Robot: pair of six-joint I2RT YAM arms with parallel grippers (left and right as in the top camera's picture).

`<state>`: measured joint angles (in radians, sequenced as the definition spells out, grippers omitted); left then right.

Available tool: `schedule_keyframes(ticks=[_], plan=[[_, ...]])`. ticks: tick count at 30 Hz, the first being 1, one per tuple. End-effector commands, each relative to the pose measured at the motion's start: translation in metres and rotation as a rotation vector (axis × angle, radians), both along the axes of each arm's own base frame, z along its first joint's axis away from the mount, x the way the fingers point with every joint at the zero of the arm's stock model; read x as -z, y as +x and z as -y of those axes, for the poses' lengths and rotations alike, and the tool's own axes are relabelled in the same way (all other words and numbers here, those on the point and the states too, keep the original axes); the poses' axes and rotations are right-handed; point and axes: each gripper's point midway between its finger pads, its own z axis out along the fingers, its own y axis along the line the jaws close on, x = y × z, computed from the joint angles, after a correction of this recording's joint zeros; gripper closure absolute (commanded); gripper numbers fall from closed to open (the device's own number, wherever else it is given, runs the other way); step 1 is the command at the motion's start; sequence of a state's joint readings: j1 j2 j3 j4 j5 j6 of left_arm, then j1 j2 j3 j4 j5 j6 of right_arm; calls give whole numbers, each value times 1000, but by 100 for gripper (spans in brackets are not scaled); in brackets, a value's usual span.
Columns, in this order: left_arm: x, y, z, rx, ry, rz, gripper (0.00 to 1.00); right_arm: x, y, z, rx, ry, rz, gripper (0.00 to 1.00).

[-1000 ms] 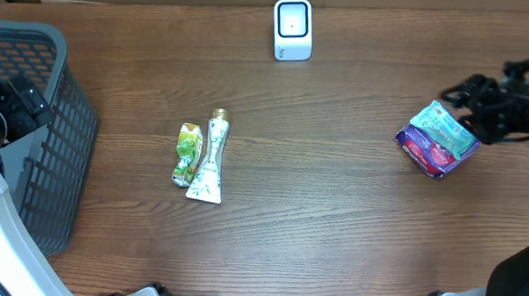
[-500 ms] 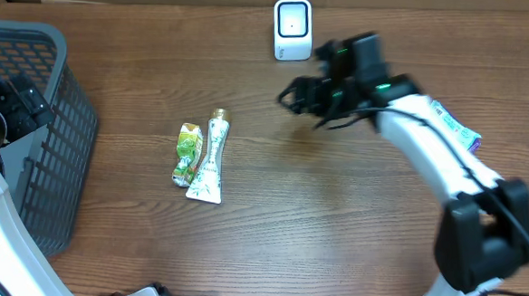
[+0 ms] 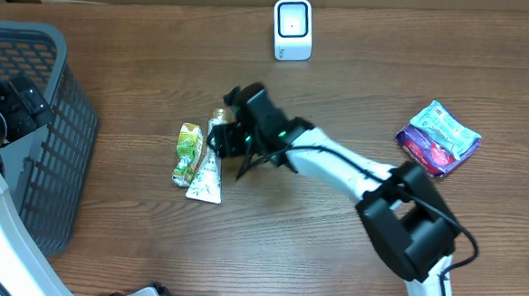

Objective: Scan the item barcode
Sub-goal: 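Move the right gripper left to the white tube, then grasp the white tube with the right gripper and pull it right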

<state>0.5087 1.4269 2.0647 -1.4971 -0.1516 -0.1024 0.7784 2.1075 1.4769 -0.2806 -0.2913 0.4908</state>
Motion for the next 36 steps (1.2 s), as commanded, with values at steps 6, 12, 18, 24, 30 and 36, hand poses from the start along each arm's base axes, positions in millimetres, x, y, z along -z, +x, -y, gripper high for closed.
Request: schedule_keyframes(ticks=[6,12,18,24,30,36], plan=[[-4,-1,-1,-12,4,14,0,22,4,-1,60,-94,49,34],[-4,-1,-1,-12,4,14,0,33,13,24,101,-144,2,38],[-4,-1,-1,-12,4,14,0,43,18,47,140,-206,-34,39],[-4,-1,-1,-12,4,14,1,60,10,88,187,-338,-128,39],[-4,-1,-1,-12,4,14,0,61,16,133,248,-403,-241,38],[-4,-1,-1,-12,4,14,0,21,18,105,2,-166,-281,26]])
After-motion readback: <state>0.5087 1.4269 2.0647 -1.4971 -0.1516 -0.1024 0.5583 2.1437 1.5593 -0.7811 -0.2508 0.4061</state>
